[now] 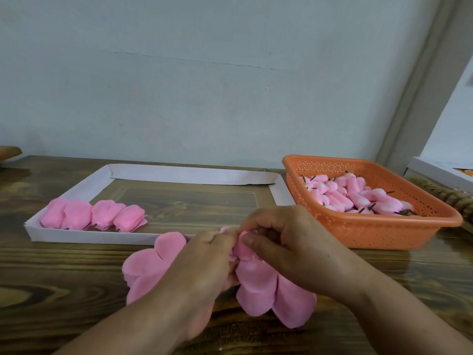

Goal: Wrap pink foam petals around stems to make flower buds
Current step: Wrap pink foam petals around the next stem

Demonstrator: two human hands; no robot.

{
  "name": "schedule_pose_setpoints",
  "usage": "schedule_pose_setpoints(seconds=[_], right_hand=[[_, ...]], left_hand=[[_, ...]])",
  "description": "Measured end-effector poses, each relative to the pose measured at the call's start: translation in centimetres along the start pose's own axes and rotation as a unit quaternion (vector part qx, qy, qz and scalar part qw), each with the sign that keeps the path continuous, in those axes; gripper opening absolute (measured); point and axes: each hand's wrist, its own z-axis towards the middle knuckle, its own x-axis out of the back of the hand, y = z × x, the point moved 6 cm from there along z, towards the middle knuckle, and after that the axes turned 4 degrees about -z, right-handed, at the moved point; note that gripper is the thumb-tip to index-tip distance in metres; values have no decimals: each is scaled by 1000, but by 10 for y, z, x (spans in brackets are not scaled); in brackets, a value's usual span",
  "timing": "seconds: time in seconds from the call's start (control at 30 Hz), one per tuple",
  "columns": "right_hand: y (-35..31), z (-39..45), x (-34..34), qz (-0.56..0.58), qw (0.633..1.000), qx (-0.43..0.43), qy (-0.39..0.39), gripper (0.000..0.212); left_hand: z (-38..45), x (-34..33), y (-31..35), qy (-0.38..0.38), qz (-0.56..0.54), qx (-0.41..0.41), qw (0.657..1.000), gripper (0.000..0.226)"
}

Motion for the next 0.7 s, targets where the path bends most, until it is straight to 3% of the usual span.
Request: schedule_pose_setpoints(seconds=[0.13, 0.23, 0.43, 0.5, 0.6, 0.7], right_hand=[[3, 0, 2, -18, 999, -18, 33, 14], [8, 0, 6, 17, 996, -47, 69, 16], [21, 0, 14, 130, 976, -117, 127, 29], [23, -1, 16, 131, 972, -125, 149, 29], [24, -1, 17, 128, 967, -127, 177, 25], [23, -2, 17, 119, 966, -126, 194, 25]], left_hand=[[-4, -9, 4, -45, -60, -1, 997, 66], [-3, -12, 8, -89, -150, 23, 984, 76], [-4, -10, 20, -144, -280, 42, 948, 41], [-6, -13, 24, -169, -266, 15, 949, 39], [-3, -11, 18, -134, -215, -18, 967, 43], [-4, -11, 13, -86, -151, -43, 984, 24]])
